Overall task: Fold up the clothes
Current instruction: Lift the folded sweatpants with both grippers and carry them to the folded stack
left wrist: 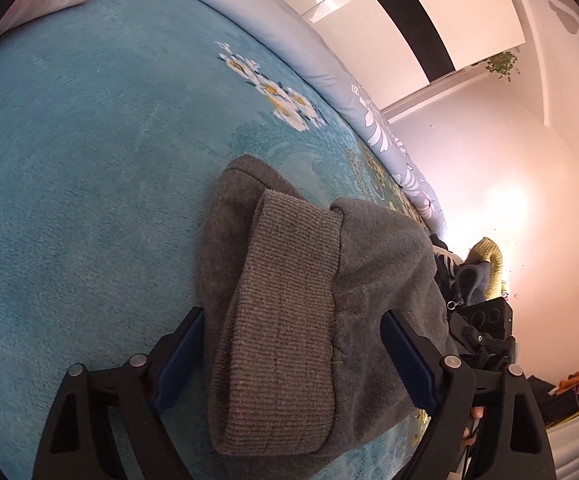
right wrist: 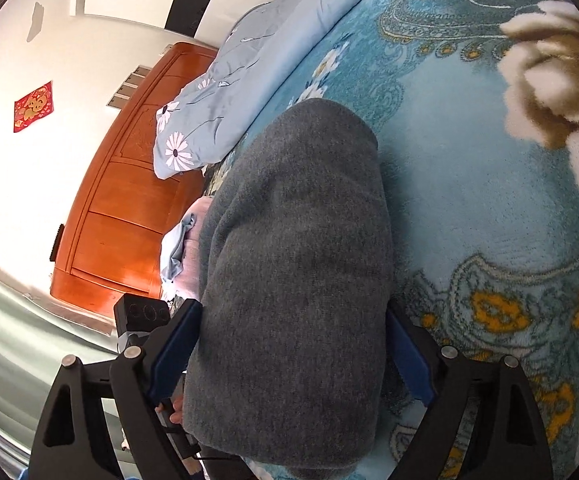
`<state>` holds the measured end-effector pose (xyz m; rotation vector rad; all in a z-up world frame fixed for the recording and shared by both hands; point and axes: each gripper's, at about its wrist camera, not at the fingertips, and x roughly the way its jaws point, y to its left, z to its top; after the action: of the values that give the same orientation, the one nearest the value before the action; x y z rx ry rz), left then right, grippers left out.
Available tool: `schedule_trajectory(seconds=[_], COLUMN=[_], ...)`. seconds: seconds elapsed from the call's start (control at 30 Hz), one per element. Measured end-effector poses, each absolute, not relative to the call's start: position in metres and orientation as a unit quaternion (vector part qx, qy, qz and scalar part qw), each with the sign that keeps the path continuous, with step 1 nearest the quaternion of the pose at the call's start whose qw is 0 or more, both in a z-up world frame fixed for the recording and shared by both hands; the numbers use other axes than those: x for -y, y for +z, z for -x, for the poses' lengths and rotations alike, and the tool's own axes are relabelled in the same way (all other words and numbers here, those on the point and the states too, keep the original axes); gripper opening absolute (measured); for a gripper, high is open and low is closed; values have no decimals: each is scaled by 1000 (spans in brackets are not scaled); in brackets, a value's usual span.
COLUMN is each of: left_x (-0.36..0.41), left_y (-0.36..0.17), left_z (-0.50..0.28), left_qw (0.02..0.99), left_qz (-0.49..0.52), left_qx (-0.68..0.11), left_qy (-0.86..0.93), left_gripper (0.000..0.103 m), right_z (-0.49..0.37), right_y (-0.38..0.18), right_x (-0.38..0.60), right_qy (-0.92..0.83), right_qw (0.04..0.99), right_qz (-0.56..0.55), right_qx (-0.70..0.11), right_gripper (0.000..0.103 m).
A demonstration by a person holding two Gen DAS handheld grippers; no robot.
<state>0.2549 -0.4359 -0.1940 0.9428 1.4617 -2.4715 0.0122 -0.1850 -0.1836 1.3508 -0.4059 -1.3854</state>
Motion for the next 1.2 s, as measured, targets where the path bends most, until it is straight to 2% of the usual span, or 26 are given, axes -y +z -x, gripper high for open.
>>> schedule_trajectory(seconds=[0.1,0.2,0.33,0.43,0.77,1.0,1.2], left_x=[438,437,433,435,463,568,680], left_y=[-197,-200,-192,-183,-140,-65,-12], left_z=[-259,-262,-264,-268,-307,-360,-412], left_qw=[68,70,68,50,-11,25,99], left_qz=[-303,-293,-282,-266,-188,-148,-156], left_qx=[-493,-500,-487,-483,-474,-417,-361], left_qy=[-813,-812,-824,-833,-860,-896,-914], left_gripper=[68,57,42,35,33,33,33], right_z=[-14,-16,-24,-33,-74,-112,-140], right_y=[-182,-178,-162,-143,-70,-21,-24], right_x=[182,182,187,191,220,320,454], right_qy=[-594,-605,-616,-626,-652,-622,-542], right_qw=[537,527,522,524,549,634,697], right_qz=[-574,-575,-571,-562,-516,-453,-455], right_qx=[170,158,148,136,86,81,119], right_gripper=[72,61,51,49,48,48,48])
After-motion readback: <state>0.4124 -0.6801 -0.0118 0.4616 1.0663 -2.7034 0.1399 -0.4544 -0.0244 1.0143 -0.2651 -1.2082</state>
